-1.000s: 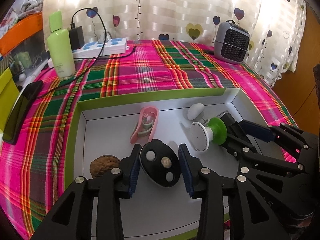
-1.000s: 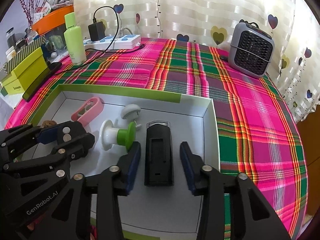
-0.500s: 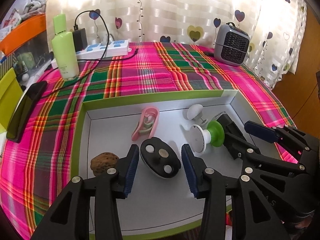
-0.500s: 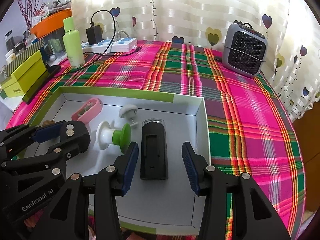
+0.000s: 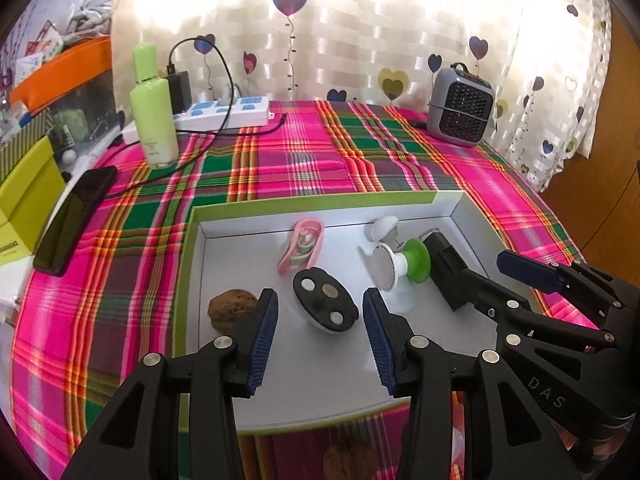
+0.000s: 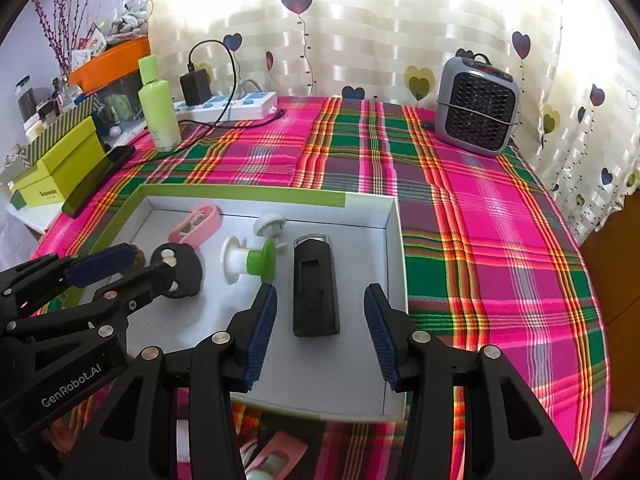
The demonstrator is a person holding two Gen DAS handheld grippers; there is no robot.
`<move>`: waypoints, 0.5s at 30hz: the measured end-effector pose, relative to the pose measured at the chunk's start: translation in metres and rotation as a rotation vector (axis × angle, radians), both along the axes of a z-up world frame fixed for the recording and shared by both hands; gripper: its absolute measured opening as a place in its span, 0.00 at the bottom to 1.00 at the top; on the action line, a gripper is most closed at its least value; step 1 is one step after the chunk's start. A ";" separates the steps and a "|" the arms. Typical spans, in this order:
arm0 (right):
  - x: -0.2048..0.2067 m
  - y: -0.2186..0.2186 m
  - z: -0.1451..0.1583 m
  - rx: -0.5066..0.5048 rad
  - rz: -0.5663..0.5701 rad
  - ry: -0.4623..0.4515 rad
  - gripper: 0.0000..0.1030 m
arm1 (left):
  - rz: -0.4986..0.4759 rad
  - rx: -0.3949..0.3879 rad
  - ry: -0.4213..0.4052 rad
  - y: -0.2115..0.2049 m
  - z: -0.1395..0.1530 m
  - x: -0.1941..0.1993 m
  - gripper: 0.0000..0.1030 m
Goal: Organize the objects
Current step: 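Withdraw both grippers from the box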
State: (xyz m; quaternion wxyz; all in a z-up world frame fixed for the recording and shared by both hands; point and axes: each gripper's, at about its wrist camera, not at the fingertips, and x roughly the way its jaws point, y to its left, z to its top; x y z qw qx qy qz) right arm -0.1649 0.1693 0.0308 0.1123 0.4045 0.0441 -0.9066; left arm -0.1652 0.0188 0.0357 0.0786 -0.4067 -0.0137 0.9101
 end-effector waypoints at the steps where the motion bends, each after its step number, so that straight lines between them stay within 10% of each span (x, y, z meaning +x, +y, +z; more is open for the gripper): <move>1: 0.002 0.000 0.001 -0.003 0.000 0.003 0.45 | 0.001 -0.001 0.004 0.000 0.001 0.003 0.42; 15: 0.042 0.003 0.016 -0.035 0.002 0.037 0.45 | 0.016 0.003 0.047 -0.007 0.017 0.046 0.42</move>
